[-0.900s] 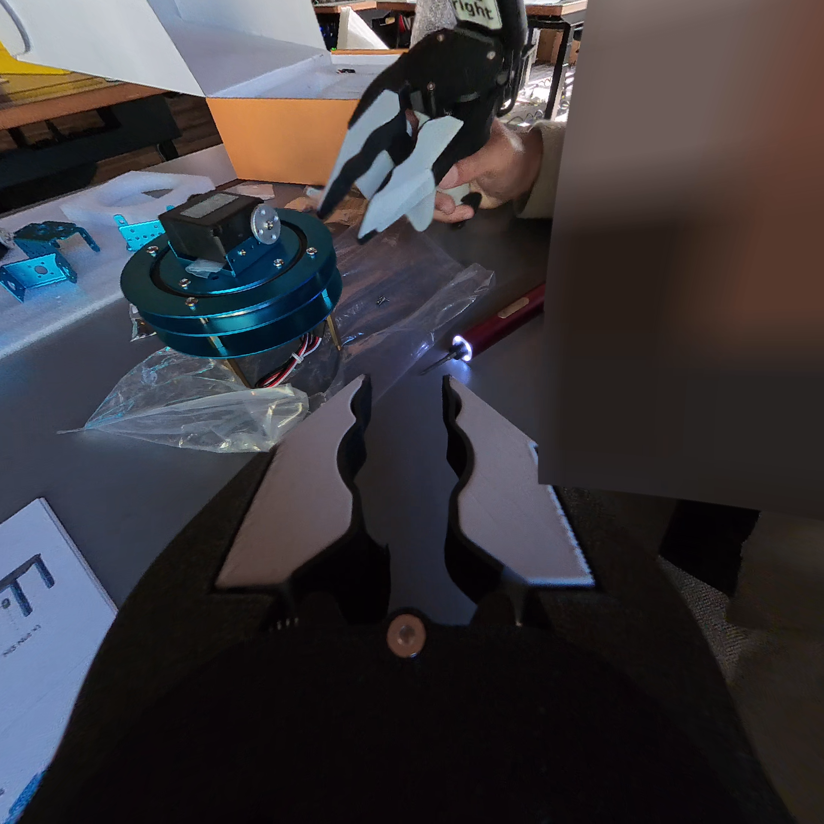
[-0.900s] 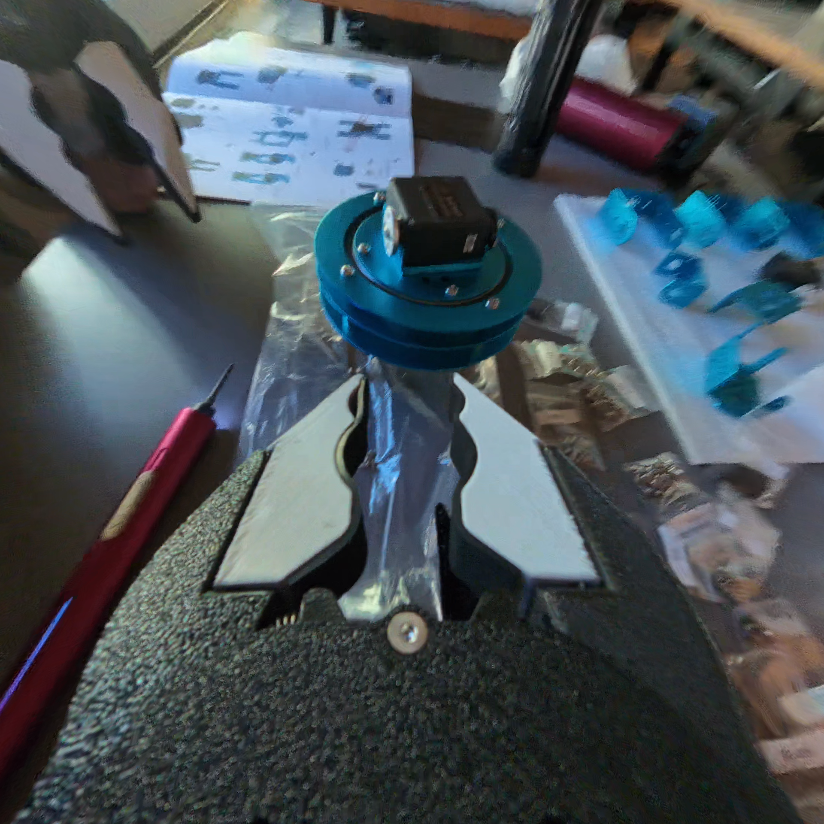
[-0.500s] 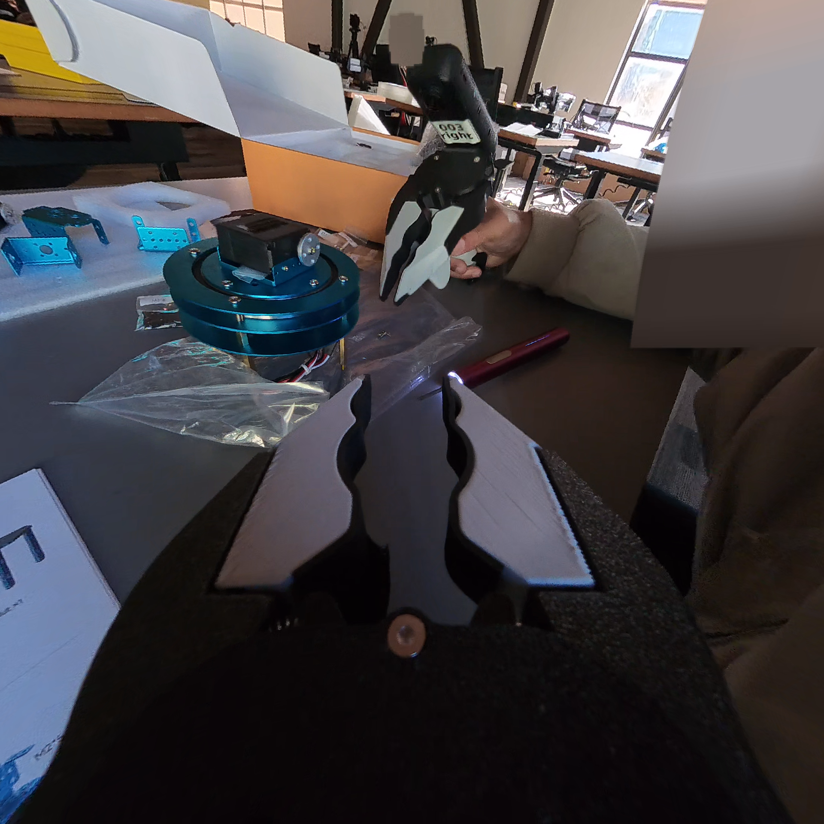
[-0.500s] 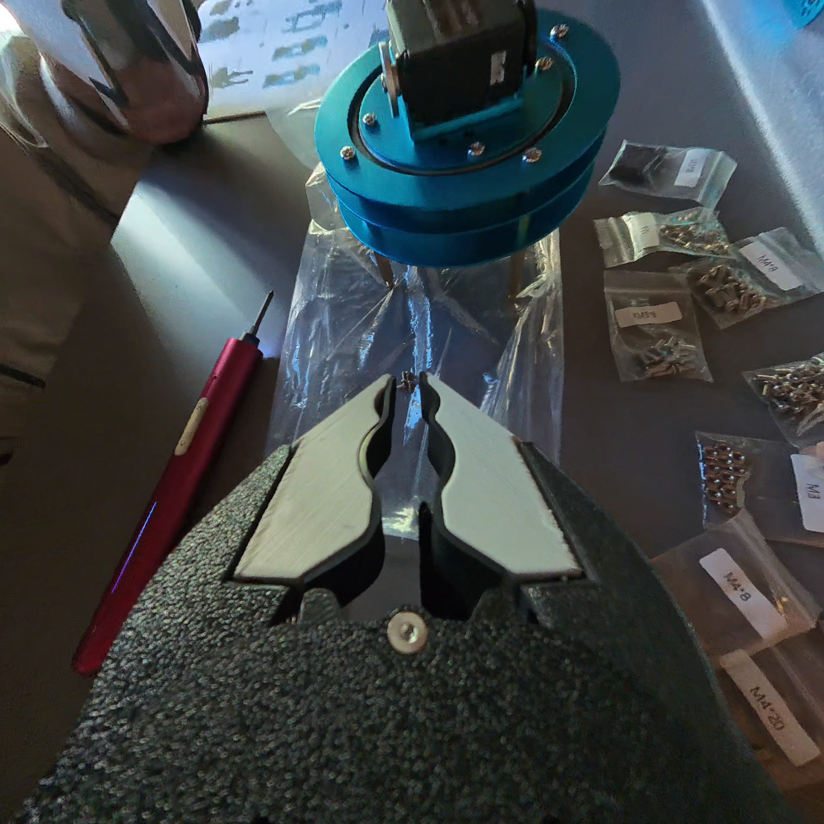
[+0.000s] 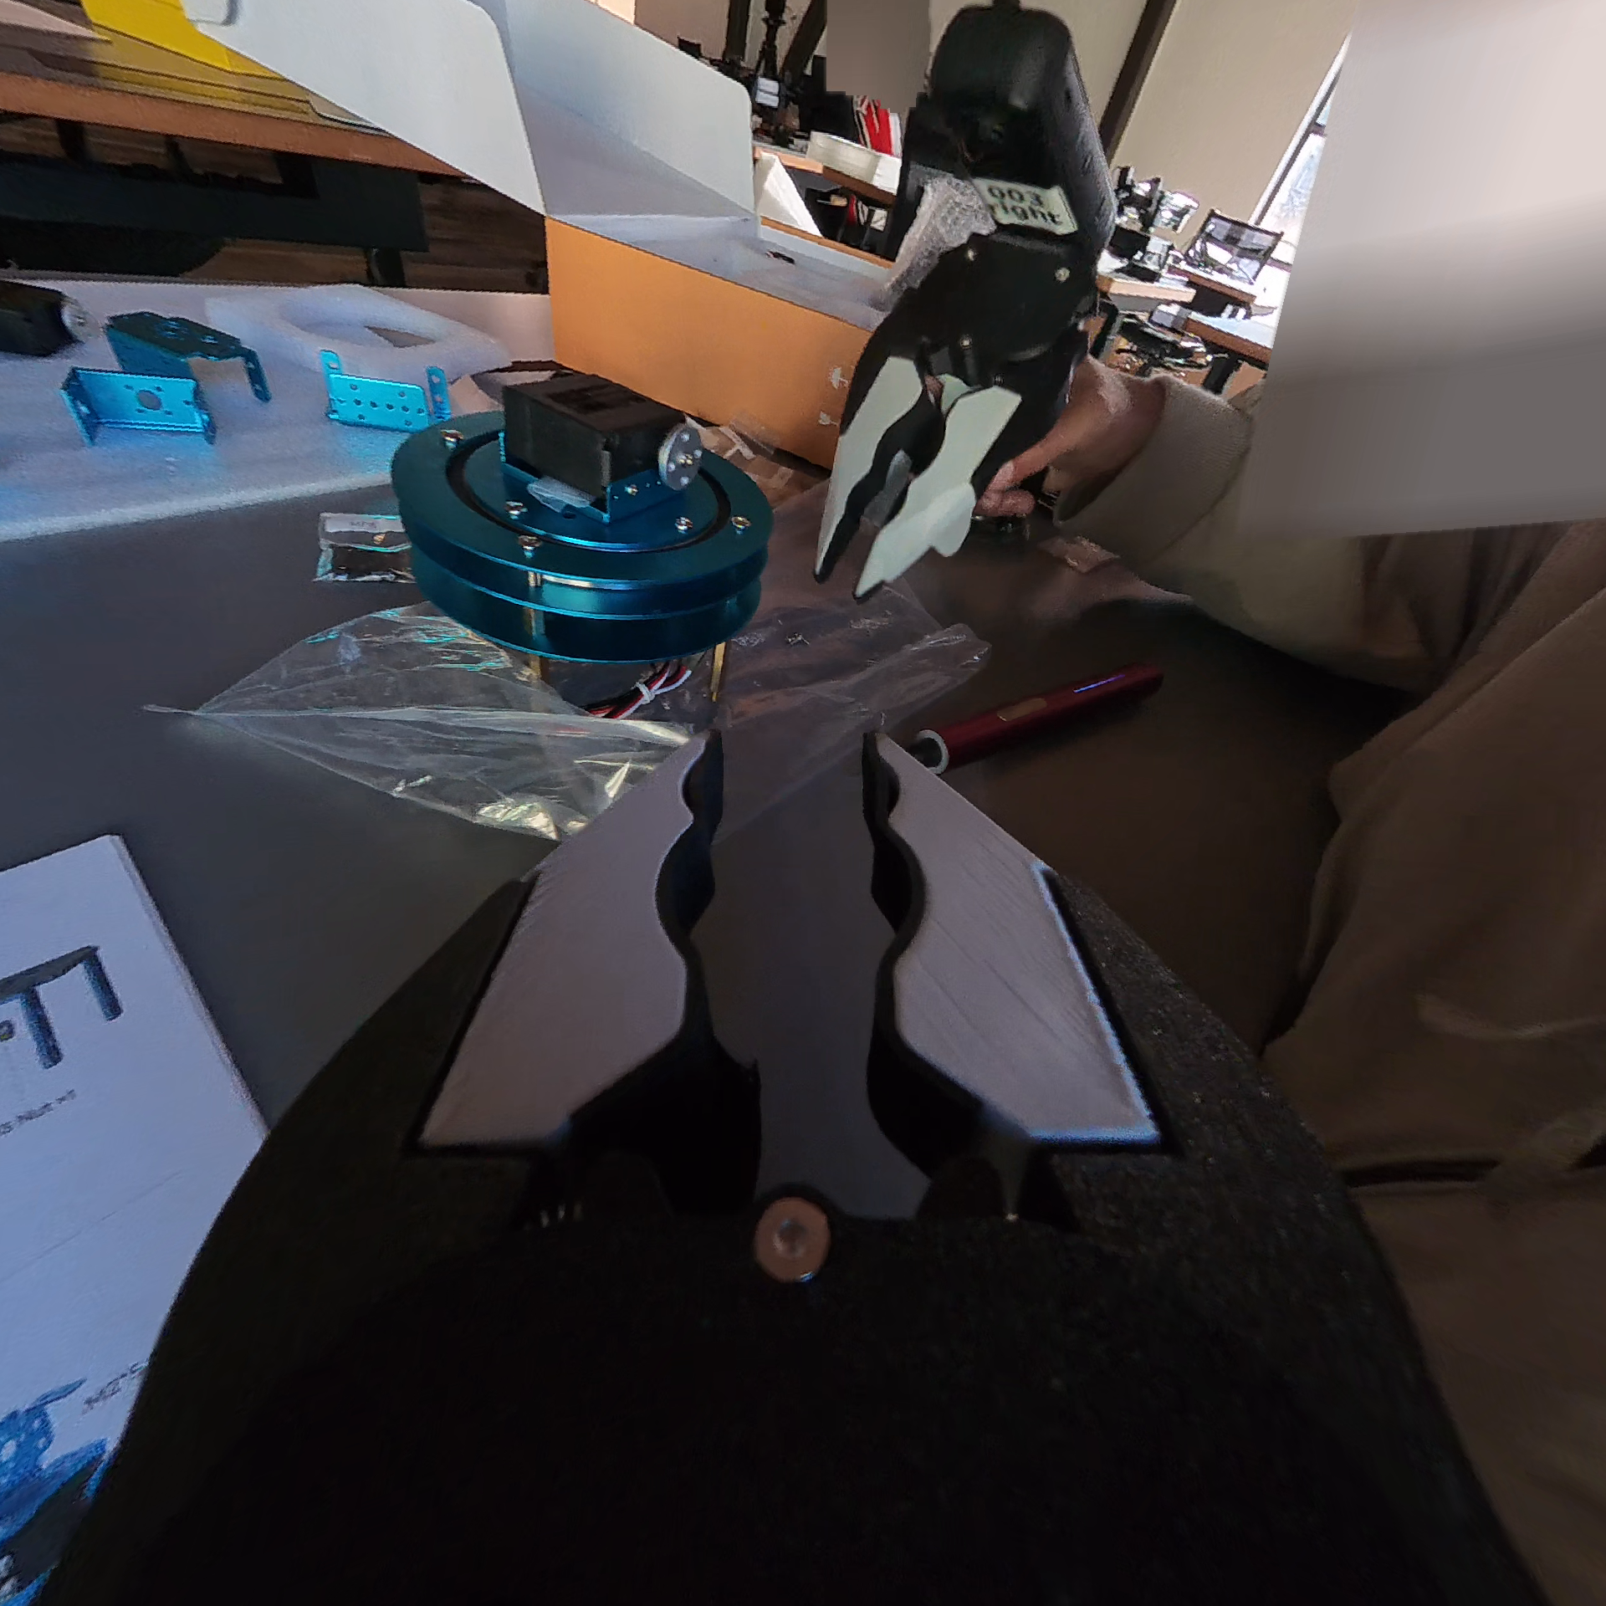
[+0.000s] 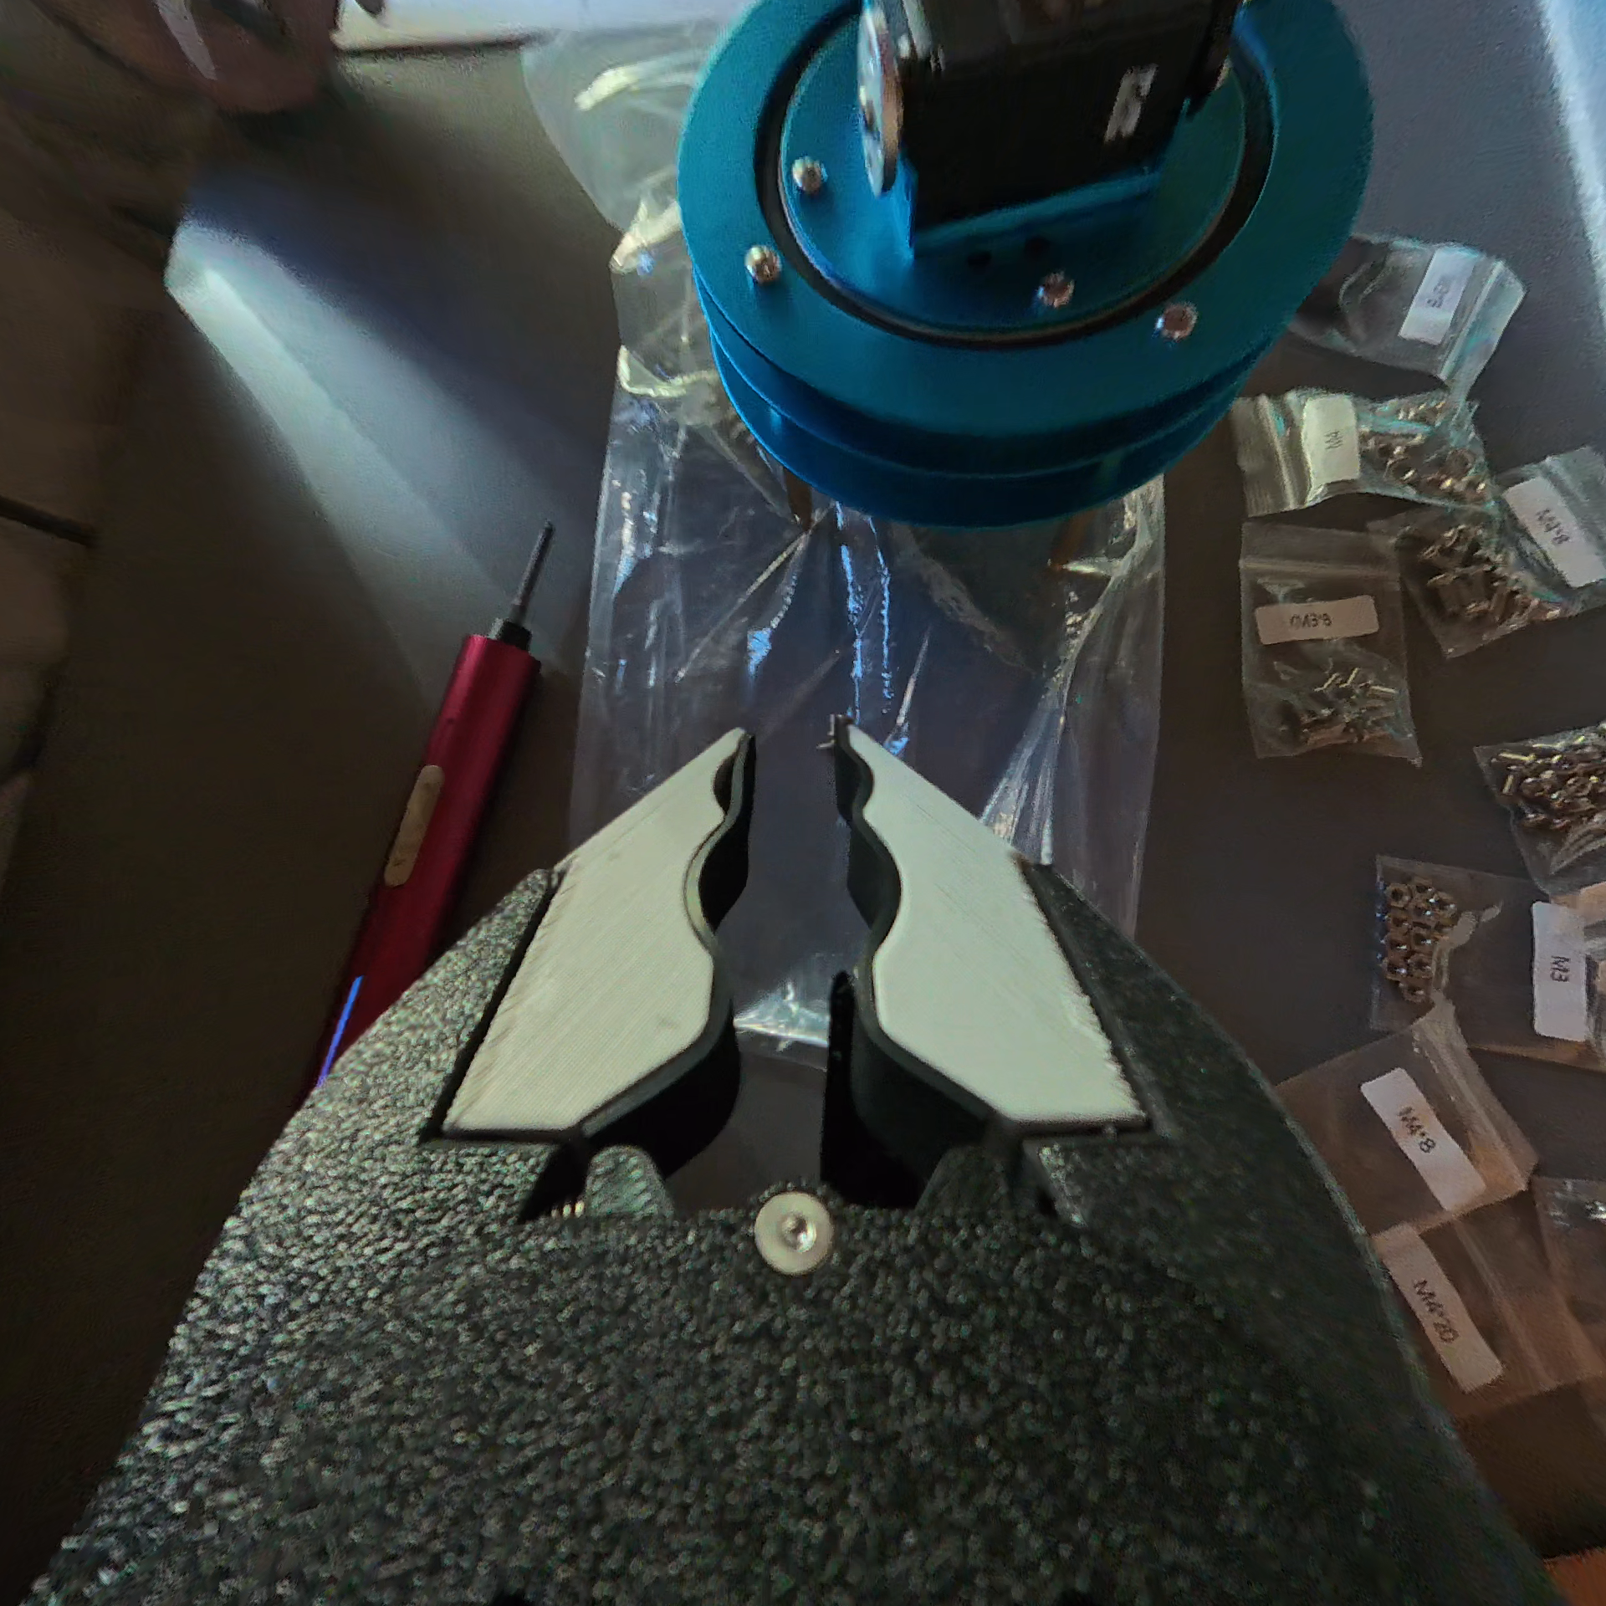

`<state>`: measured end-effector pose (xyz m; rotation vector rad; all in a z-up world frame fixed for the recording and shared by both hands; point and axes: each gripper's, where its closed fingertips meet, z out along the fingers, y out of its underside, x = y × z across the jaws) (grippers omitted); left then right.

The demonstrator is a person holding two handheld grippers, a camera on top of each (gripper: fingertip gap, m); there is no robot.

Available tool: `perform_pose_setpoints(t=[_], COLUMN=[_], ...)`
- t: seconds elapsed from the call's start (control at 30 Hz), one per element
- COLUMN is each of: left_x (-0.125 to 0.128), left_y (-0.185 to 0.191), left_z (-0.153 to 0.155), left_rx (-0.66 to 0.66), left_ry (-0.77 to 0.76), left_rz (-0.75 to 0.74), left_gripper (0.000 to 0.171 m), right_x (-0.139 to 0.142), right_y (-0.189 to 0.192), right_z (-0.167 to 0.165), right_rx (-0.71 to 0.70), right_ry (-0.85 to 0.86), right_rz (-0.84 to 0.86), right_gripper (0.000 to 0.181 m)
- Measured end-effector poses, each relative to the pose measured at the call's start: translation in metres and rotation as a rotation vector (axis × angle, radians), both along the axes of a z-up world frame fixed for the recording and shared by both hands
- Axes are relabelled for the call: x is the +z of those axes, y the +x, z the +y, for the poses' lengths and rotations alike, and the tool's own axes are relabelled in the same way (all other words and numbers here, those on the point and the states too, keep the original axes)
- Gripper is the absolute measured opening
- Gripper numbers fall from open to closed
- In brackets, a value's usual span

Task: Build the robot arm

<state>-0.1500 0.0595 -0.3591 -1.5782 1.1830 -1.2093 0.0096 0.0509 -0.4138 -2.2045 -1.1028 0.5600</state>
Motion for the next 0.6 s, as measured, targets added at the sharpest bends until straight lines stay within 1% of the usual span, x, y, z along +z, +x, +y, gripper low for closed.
perform_pose_setpoints(t=[0.03,0.17,0.23,0.3,0.4,0.5,0.6], left_x=[0.001,0.004,0.002,-0.001,-0.003,0.001,0.004], left_y=[-0.001,-0.003,-0.001,0.001,0.002,0.0,-0.002], left_z=[0.002,0.006,0.004,0.002,0.005,0.006,0.007], left_rx=[0.016,0.061,0.047,0.019,0.034,0.048,0.061], left_ry=[0.005,0.034,0.035,0.009,-0.011,0.006,0.019], left_rz=[-0.004,-0.018,-0.009,0.007,0.02,-0.007,-0.023], left_gripper=[0.031,0.031,0.031,0.031,0.031,0.031,0.031], right_x=[-0.006,-0.019,-0.023,-0.024,-0.025,-0.026,-0.026], right_y=[0.0,0.0,0.001,0.0,0.003,0.003,0.003], right_z=[0.002,0.007,0.007,0.009,0.014,0.014,0.013], right_rx=[-0.002,-0.005,0.003,0.009,-0.002,-0.004,0.015], right_ry=[-0.014,-0.075,-0.079,-0.073,-0.061,-0.049,-0.006], right_rz=[-0.02,0.022,0.027,0.039,0.043,0.048,0.011], right_gripper=[0.018,0.019,0.017,0.012,0.002,0.0,0.0])
